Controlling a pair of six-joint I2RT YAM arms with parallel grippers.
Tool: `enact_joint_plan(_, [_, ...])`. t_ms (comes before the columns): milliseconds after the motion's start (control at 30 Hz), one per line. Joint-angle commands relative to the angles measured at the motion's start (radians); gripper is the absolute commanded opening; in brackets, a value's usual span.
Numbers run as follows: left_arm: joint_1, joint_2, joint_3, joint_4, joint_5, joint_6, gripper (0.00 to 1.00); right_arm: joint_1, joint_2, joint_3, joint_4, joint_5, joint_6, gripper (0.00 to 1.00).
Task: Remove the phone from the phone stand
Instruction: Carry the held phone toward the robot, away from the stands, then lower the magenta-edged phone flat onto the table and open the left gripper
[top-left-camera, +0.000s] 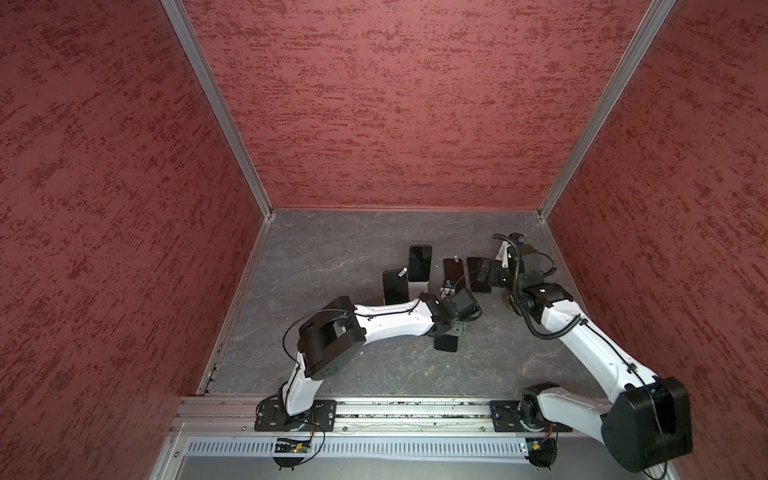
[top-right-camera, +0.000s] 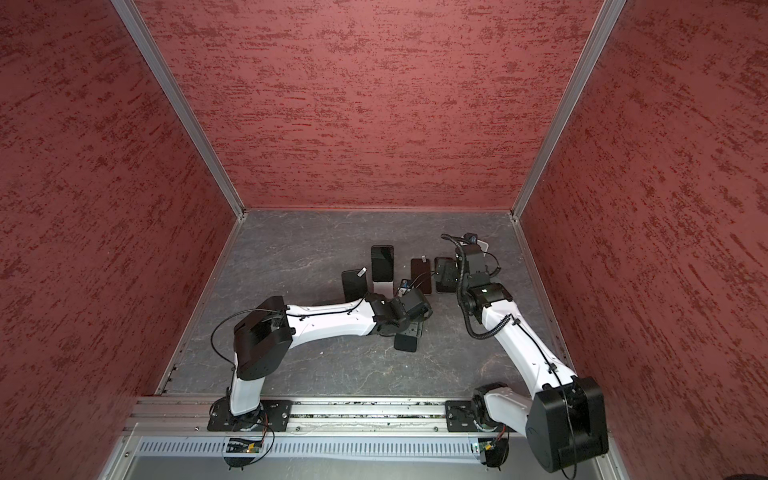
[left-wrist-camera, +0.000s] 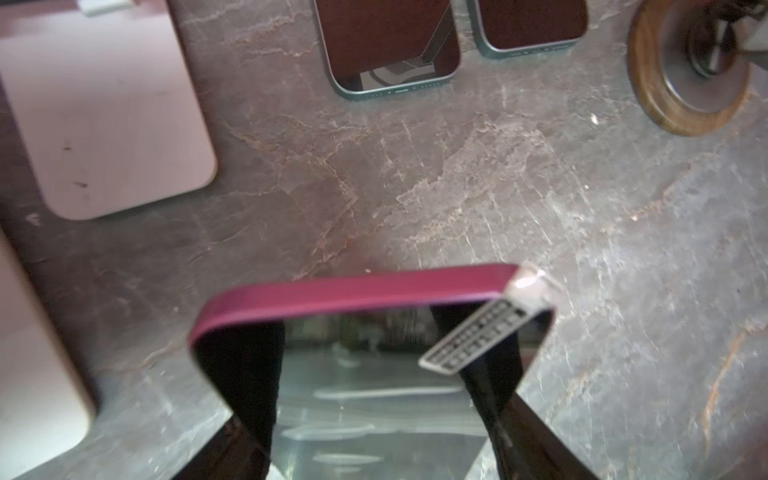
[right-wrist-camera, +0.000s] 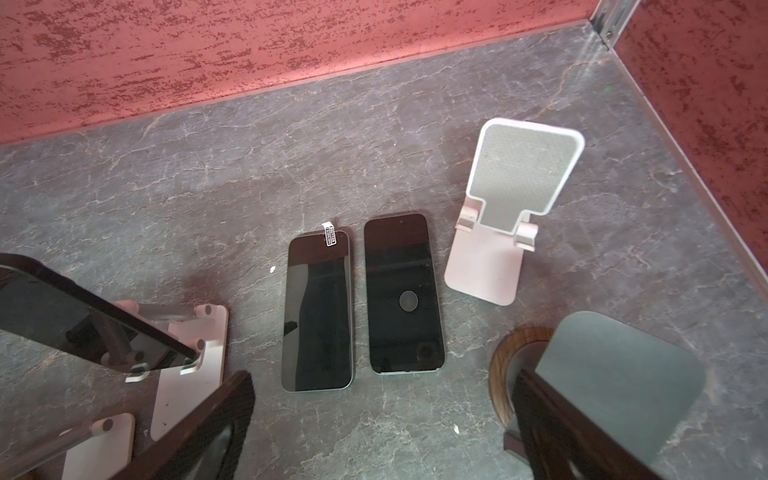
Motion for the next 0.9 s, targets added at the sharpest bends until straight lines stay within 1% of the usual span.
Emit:
enact_joint_plan(0, [0.017,0.034,0.057,-0.032,0.059,-0.038,0.44,-0.007,-0.019,-0.019,0.025,0.019,-0.008,0.99])
enact_joint_plan(267, [0.044,0.155,0.177,-0.156,0.133,-0.058,0.45,-0.009,-0.056,-0.051,0.052,0.031,-0.003,0.99])
enact_joint_plan(400, [0.050,0.194,0.214,-0.219,0.144,-0.066,0.45,-0.010,-0.071,-0.064,0.058,0.047,-0.004,0.99])
enact_joint_plan(567, [0.061,0.223,0.248,-0.273,0.164,-0.069,0.46,-0.011,-0.091,-0.072,0.059,0.064,-0.008,0.99])
enact_joint_plan(867, [0.078,0.231,0.249,-0.303,0.189,-0.067,0.49,-0.012,-0.134,-0.096,0.068,0.081,-0.015,0.99])
